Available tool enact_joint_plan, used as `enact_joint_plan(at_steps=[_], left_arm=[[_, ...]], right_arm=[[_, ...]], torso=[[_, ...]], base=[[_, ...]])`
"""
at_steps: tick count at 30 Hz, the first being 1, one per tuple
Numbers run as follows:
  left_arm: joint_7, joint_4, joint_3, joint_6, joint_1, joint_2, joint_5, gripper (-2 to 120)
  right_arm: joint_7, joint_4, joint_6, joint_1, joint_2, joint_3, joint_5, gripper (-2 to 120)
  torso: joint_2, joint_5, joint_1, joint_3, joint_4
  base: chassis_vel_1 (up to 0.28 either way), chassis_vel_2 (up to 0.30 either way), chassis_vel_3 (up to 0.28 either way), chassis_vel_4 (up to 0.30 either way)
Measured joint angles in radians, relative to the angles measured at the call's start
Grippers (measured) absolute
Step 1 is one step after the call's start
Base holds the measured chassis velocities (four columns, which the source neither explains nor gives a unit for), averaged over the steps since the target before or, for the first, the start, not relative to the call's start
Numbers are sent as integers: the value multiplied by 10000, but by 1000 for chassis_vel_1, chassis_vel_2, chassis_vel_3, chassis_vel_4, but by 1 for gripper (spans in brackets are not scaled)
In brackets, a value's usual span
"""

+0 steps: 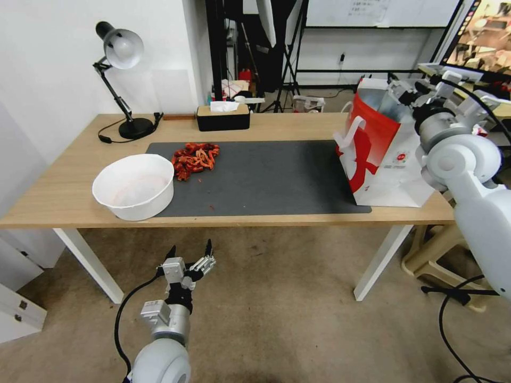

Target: Close the takeout container lid, then place the container into the takeout bag.

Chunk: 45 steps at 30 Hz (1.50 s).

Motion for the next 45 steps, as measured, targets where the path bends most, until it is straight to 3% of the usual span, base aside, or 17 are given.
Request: enact_joint_plan(at_steps=[6,9,14,20,22,27,35,45], left_arm=[[2,-40,-43,17,15,-17,3,100],[105,-64,-126,26,90,-34,93,100],[134,-65,-224,-23,112,-48,107,100],[246,-65,-382,-171,247,-96,177,100],[321,-79,-558,-338,448,-204,342,100],[332,-183,-604,-302,580,-242,358,100],[545,-143,-709,-696,649,-308,444,100],[572,-64,-731,-906,770,-475,840,100]], right_arm=[[-946,595,393,-267,-232,-12,-464,106],[-2124,1162,1200,-1034,-727,-105,-2089,113],[-2486,1870,1950,-2405,-1088,26,-2772,114],[-2602,2311,2540,-4096,-972,472,-3416,112],[-2685,2443,2875,-4897,-698,715,-3750,108],[-2739,2613,3336,-6240,-252,1318,-4305,103],[-2767,2539,4677,-9189,1320,2126,-5533,100],[-2784,2011,5564,-10424,2423,2056,-6117,100]], torso=[[0,-3,0,0,2],[0,-1,0,0,1],[0,-3,0,0,2],[1,-1,-1,-1,-9],[0,1,0,-1,8],[1,-6,-1,-1,-2],[1,-2,-1,0,0],[1,-1,0,-1,1]], base=[[0,0,0,0],[0,0,0,0],[0,0,0,0],[0,0,0,0],[0,0,0,0],[0,0,0,0],[0,0,0,0],[0,0,0,0]])
